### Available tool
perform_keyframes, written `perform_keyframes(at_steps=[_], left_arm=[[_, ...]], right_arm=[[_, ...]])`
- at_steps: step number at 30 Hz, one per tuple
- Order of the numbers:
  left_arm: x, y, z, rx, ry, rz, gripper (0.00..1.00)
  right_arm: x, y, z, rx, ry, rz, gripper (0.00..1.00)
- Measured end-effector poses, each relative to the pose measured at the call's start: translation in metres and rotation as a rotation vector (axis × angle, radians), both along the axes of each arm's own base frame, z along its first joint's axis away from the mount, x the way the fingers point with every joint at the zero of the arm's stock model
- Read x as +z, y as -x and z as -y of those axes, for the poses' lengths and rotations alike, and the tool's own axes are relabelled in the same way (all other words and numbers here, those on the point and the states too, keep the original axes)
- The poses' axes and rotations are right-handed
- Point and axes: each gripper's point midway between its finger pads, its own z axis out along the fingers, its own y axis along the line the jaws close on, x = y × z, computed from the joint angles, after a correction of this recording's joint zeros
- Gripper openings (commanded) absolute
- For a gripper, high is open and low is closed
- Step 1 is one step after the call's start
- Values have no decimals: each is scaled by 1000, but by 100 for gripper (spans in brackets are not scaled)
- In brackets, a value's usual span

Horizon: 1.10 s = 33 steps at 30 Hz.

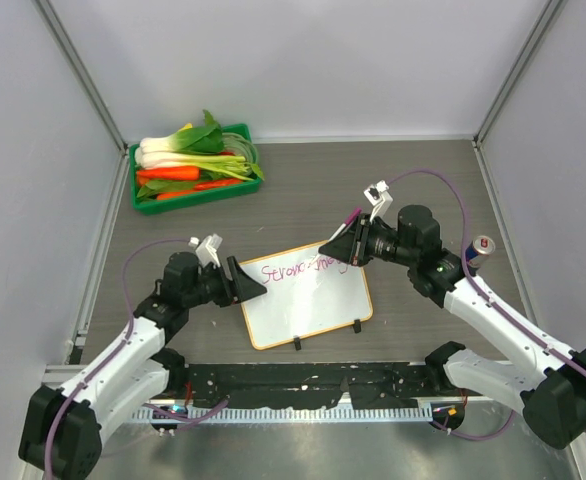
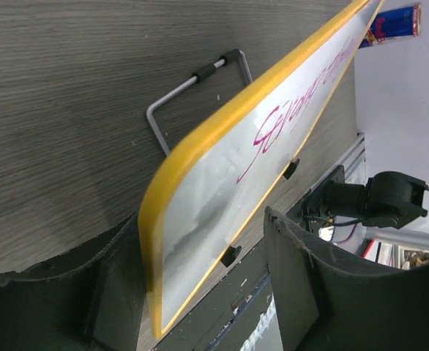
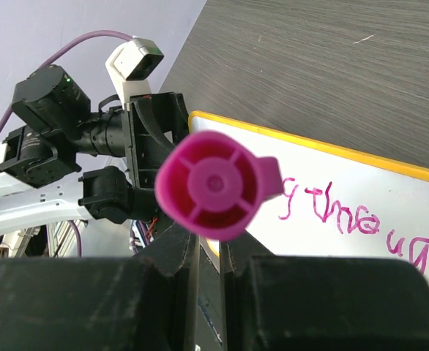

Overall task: Write a sentence on the whiteboard
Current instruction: Adjust the whiteboard marker.

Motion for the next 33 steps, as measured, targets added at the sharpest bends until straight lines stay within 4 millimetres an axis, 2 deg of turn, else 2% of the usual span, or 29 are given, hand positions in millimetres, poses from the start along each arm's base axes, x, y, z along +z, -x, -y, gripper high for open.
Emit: perform_keyframes(at_steps=[9,12,17,20,28,33], left_arm=[[-22,0,7,-40,46,44,36],[-16,3,9,-62,68,82,25],[8,11,17,-129,135,169,2],[20,16,22,-169,172,208,0],[14,12,24,-171,169,190,0],[15,11,24,-174,167,195,0]], right_arm=[[0,0,0,0,0,0,1],[-1,0,0,0,0,-1,1],[-6,1,0,0,4,-8,1],[-8,1,0,0,4,-10,1],[-12,0,0,-4,4,-7,1],[-21,-1,3,-19,17,-20,1]])
